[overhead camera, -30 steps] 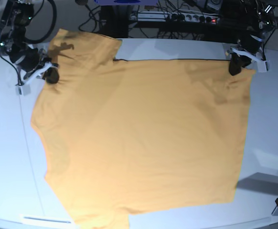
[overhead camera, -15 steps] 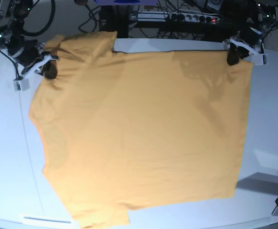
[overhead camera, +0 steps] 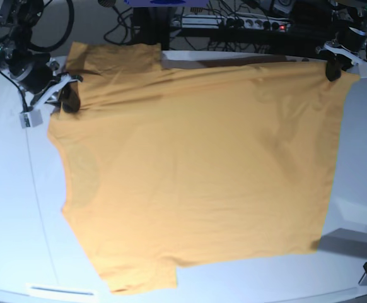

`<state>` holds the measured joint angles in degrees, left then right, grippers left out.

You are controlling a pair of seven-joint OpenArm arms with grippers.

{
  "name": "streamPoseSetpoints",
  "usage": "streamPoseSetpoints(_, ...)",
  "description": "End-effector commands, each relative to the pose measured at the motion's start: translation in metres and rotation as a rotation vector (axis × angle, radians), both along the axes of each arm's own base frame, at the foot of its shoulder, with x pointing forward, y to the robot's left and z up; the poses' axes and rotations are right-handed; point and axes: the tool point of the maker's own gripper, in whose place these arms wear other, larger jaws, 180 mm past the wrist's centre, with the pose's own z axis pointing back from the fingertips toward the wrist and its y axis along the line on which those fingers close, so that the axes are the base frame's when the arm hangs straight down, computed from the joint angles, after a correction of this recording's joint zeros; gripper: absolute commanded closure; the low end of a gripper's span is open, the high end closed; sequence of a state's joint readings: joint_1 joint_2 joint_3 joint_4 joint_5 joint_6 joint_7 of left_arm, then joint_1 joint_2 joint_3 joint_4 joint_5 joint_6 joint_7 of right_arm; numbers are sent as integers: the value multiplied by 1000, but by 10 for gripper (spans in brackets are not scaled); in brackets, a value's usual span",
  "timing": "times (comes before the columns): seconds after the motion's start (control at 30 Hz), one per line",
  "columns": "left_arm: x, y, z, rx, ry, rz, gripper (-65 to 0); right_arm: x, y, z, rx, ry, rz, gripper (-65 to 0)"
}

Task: Fold the T-shirt properly
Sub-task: 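Lift the held shirt edge with both grippers and pull it toward the robot, then lay the lifted edge back over the shirt and open both grippers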

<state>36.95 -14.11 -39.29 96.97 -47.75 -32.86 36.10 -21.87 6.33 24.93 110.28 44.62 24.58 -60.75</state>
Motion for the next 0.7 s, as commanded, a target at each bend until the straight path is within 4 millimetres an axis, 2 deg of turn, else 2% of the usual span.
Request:
streamPoseSetpoints(0.0, 9, 9, 19, 47, -47, 2, 0, 9, -8, 10, -28, -44, -12, 0)
streamPoseSetpoints(0.1, 21, 5, 32, 69, -87, -22, 0, 17, -7, 15, -34, -47, 4, 0)
streamPoseSetpoints(0.2, 31, 1, 34, 71, -68, -42, 0, 26, -6, 20, -40, -54, 16, 0)
streamPoseSetpoints(0.43, 47, 32, 58, 115, -79, 40, 0, 43, -6, 31, -51, -81, 34, 0)
streamPoseSetpoints(0.67, 69, 43, 71, 153, -90, 55, 0, 64, -5, 45, -60, -116, 46, 0)
